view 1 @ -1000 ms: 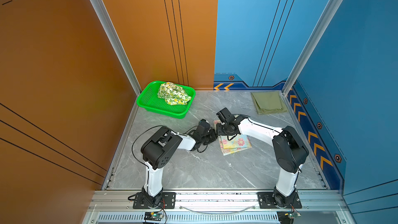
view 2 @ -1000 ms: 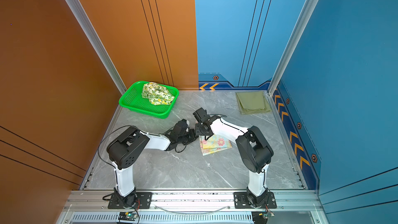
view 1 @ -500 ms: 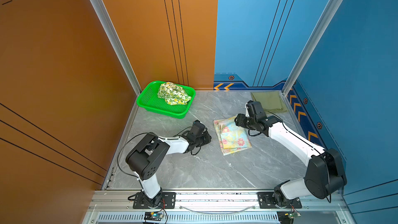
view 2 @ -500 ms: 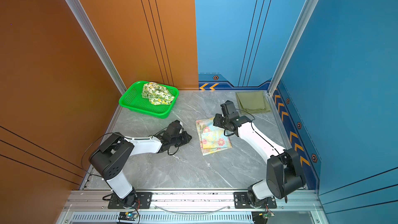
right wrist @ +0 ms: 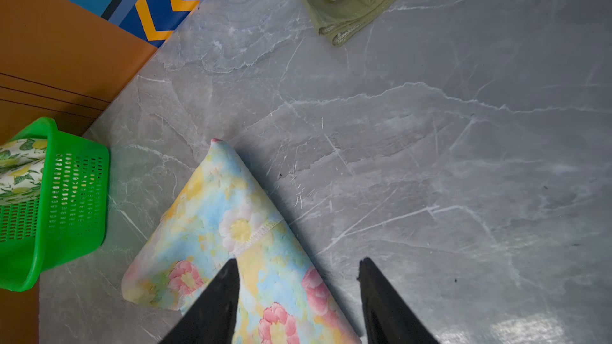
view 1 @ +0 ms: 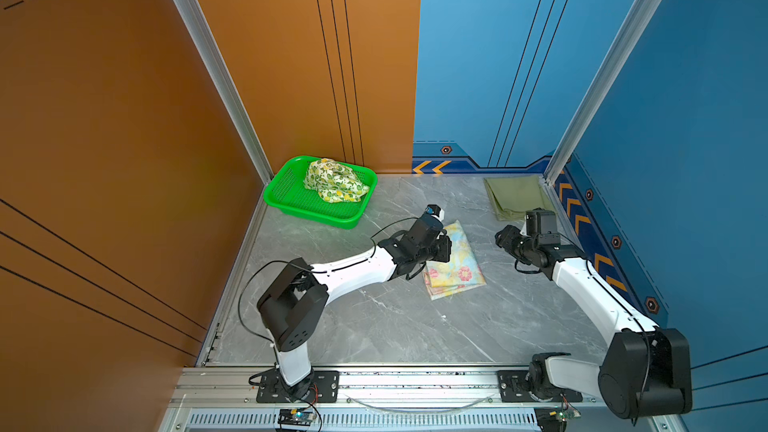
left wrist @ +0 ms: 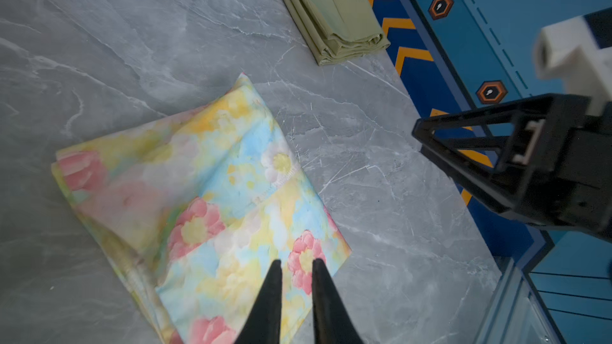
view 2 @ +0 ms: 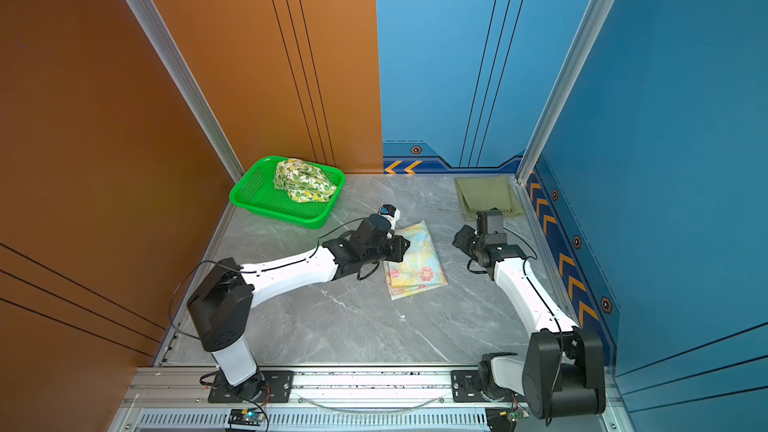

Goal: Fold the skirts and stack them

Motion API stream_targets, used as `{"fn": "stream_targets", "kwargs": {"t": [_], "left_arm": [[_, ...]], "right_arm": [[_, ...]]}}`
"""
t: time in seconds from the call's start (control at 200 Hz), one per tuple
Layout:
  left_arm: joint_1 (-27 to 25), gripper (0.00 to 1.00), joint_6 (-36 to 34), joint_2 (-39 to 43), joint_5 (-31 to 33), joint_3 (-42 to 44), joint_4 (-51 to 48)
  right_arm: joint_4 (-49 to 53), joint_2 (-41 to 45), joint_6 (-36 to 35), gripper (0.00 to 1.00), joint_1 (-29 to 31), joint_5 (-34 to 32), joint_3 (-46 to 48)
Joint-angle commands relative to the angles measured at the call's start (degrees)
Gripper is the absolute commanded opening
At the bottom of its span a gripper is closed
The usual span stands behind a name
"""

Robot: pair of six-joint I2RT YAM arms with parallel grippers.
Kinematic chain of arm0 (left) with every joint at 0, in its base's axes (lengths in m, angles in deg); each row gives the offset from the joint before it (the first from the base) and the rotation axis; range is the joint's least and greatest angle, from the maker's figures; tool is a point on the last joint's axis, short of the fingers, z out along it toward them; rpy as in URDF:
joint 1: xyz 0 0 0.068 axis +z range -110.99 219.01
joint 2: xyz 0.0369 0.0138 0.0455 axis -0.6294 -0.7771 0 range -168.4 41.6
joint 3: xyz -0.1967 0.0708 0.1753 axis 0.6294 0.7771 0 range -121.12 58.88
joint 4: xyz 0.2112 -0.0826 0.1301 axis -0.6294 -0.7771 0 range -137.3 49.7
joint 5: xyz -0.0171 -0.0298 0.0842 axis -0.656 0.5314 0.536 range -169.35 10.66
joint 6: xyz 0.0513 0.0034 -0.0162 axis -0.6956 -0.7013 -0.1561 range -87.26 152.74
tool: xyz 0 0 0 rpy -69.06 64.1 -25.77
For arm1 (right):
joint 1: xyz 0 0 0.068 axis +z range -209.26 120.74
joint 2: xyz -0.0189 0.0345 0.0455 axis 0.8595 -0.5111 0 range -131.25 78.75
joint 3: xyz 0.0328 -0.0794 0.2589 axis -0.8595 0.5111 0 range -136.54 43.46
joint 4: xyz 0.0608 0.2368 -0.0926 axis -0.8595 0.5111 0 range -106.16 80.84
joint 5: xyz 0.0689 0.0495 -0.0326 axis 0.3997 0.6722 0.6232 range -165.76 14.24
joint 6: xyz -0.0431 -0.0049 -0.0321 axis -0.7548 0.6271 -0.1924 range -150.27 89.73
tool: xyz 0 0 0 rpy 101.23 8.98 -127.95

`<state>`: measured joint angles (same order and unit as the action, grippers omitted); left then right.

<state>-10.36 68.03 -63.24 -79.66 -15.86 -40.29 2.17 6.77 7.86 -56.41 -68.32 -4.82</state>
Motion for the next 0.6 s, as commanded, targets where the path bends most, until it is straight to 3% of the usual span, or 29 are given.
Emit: {"fn": "stream_targets", "kwargs": {"t": [0.0, 0.26, 0.596], "left_arm": [[0.7, 0.19, -3.5, -6.4, -1.8, -5.4, -5.6], [8.2, 0.19, -3.0, -12.4, -7.8, -7.5, -2.3], [14.2, 0.19, 1.2, -16.9, -13.3, 2.1, 7.5]], "right_arm": [[-1.4, 1.0, 1.2, 0.59, -1.1, 2.0, 1.2], [0.5, 0.6, -1.6, 0.58, 1.3, -1.1, 0.3], [2.3, -8.7, -7.3, 0.58, 12.0, -7.7, -8.0]]}}
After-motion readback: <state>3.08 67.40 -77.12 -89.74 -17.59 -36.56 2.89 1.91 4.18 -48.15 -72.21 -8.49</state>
